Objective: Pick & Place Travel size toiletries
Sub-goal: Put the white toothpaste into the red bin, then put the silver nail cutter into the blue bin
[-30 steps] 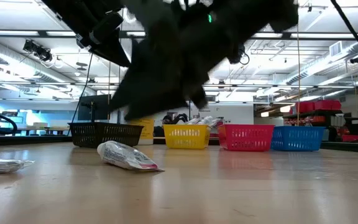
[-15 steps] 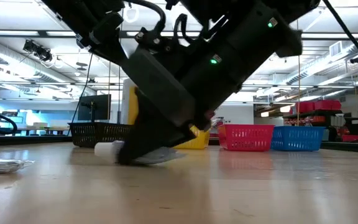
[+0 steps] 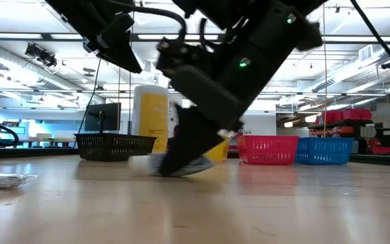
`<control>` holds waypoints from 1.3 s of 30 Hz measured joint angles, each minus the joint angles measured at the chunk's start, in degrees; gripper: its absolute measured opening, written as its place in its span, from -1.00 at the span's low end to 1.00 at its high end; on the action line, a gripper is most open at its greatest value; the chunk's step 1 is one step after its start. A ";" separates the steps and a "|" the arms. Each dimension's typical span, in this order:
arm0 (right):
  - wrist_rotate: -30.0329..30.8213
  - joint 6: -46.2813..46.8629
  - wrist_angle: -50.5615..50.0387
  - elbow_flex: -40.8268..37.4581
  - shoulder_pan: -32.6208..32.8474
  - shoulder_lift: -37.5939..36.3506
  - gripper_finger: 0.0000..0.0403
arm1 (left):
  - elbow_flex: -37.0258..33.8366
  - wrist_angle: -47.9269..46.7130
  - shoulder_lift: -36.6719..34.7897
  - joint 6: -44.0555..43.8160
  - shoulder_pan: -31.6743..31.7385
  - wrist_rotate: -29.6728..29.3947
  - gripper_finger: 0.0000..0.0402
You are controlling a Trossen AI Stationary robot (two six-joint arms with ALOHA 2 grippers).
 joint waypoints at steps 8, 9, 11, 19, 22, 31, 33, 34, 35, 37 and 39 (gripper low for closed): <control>14.42 1.83 -25.88 -0.18 -2.41 -10.65 -0.61 | -0.02 0.05 0.00 -0.14 -0.01 0.00 -0.43; 17.40 3.32 -29.92 -0.16 -2.95 -12.15 -0.61 | -0.02 0.11 0.00 -0.16 0.00 0.00 -0.43; 22.92 7.14 -37.45 -0.31 -4.45 -14.86 -0.61 | -0.02 0.28 0.00 -0.15 0.00 0.00 -0.43; 28.22 16.36 -43.60 -5.78 -16.24 -22.60 -0.61 | 0.01 1.86 0.00 0.51 0.00 -0.07 -0.43; 23.44 14.91 -39.30 -8.89 -21.52 -22.66 -0.61 | 0.01 1.73 0.00 0.51 0.00 -0.03 -0.43; 13.28 3.81 -25.92 -14.13 -29.83 -22.61 -0.53 | 0.01 1.75 0.00 0.27 0.00 0.42 -0.43; 12.43 2.33 -25.75 -14.13 -30.47 -22.61 -0.48 | 0.01 1.74 0.00 0.30 0.00 0.39 -0.43; 11.63 1.41 -25.70 -14.13 -30.79 -22.61 -0.46 | 0.01 1.75 0.00 0.39 0.00 0.37 -0.43; 10.86 1.16 -25.87 -14.13 -31.10 -22.61 -0.43 | 0.01 1.75 0.00 0.47 0.00 0.35 -0.43; 9.66 1.07 -26.43 -14.13 -31.55 -22.61 -0.37 | 0.01 1.75 0.00 0.47 0.00 0.35 -0.43; 8.57 0.86 -26.35 -14.13 -31.60 -22.61 -0.30 | 0.01 1.74 0.00 0.47 0.00 0.33 -0.43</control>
